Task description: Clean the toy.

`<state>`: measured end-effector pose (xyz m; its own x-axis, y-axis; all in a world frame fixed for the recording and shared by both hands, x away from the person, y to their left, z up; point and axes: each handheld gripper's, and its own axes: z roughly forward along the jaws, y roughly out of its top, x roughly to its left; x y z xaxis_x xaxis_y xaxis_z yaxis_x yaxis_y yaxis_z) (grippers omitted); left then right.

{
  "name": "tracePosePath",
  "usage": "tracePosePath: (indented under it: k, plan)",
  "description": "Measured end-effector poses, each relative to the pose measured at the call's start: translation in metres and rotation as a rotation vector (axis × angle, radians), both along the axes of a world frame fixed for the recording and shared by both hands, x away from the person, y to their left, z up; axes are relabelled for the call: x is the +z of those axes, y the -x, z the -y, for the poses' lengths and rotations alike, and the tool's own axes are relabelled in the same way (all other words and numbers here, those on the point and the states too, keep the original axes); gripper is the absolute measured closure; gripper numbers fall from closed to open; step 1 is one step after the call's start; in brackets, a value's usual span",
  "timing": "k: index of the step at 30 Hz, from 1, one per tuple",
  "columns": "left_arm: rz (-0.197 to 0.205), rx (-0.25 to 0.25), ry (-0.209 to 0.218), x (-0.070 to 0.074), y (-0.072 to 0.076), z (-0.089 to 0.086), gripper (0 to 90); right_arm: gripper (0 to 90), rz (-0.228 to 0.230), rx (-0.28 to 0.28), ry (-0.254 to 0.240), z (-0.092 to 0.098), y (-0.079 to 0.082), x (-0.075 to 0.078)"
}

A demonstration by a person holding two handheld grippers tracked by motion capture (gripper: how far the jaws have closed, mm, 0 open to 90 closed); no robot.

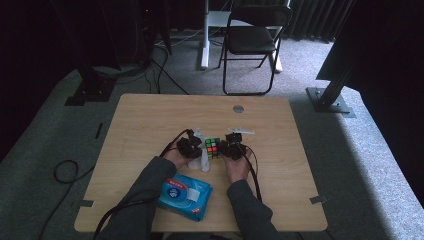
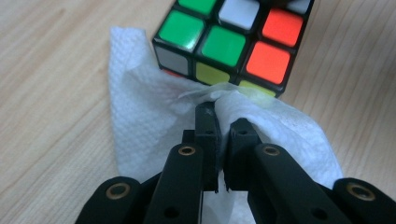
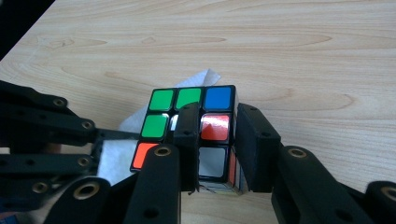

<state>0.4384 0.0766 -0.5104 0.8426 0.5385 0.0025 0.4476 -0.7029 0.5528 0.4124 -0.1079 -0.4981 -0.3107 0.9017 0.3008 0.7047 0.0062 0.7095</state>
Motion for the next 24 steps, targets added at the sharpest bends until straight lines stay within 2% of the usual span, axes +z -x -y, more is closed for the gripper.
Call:
tracePosePath:
  k: [6, 9, 15, 19, 24]
  plan:
    - [-0.02, -0.028, -0.059, -0.0059, -0.0004, 0.0057, 85.2, 70.9, -0.001, -0.005, -0.002, -0.0003, 0.0002, 0.0]
    - [-0.028, -0.022, -0.049, -0.0064, -0.0007, 0.0056, 84.9, 70.9, 0.001, -0.005, -0.002, -0.0002, 0.0002, -0.0001]
    - [-0.007, -0.05, -0.075, -0.005, 0.0013, 0.0055, 84.6, 70.9, -0.001, -0.005, -0.006, 0.0001, 0.0001, -0.0003]
    - [-0.001, -0.062, -0.062, -0.0028, 0.0036, 0.0045, 84.6, 70.9, -0.001, -0.005, -0.011, 0.0005, 0.0, -0.0005]
    - [0.013, -0.056, -0.021, -0.0001, 0.0055, 0.0024, 84.6, 70.9, -0.003, -0.001, -0.014, 0.0025, 0.0002, -0.0007]
